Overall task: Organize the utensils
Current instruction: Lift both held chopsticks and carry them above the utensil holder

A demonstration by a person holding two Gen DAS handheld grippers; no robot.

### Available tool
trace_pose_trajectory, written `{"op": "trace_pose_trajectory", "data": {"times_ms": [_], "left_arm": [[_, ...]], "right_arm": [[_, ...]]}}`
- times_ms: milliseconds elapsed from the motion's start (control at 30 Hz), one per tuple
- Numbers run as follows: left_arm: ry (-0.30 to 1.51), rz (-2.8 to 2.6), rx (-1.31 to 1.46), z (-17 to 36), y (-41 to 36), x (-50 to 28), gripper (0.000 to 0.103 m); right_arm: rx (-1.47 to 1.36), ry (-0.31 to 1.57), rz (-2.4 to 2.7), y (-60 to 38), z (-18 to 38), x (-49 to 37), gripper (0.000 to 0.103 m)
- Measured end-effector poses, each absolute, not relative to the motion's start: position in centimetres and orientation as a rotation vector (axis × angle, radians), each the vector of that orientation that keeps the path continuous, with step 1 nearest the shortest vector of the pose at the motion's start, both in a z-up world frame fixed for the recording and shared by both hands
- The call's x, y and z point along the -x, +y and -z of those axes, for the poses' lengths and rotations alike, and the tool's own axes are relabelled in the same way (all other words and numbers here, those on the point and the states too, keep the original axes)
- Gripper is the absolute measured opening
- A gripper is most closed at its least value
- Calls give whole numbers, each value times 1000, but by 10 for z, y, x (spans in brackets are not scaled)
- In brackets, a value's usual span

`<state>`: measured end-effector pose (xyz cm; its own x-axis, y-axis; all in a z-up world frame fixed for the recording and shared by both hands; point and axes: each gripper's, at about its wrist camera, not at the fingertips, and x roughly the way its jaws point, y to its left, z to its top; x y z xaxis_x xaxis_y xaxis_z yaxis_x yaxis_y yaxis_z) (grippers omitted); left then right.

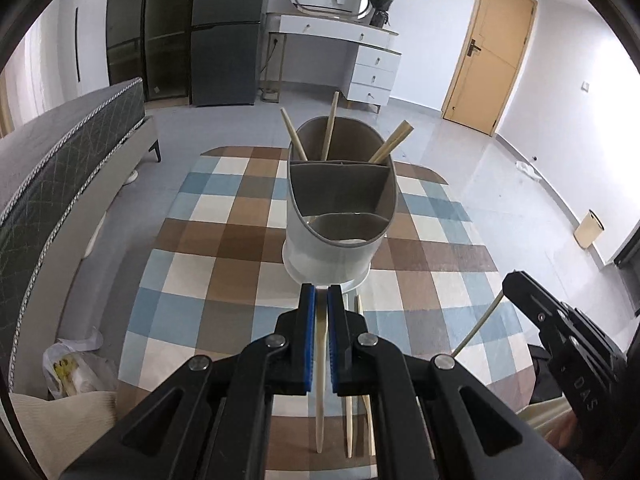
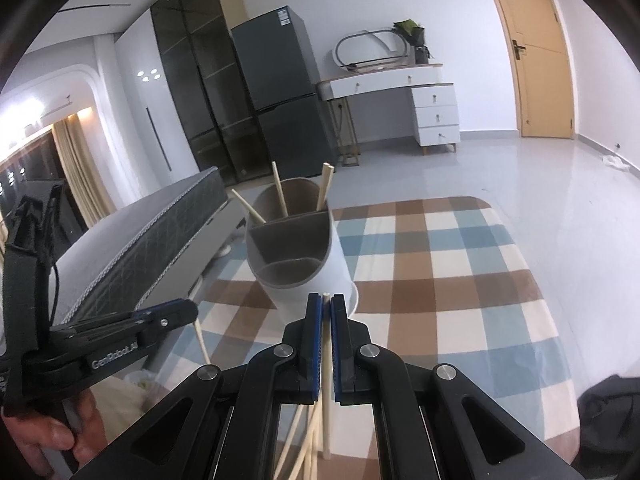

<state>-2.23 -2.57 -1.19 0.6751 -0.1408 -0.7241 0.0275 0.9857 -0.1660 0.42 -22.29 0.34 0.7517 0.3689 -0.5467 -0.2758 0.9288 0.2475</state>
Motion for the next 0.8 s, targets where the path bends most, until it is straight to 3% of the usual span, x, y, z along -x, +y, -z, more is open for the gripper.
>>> {"op": "trace_pose_trajectory", "data": {"times_ms": [800], "left_arm": [[826,150,66,-5,-32,24,1]], "right_arm": [[-206,592,-365,-228,-13,-4,4]]}}
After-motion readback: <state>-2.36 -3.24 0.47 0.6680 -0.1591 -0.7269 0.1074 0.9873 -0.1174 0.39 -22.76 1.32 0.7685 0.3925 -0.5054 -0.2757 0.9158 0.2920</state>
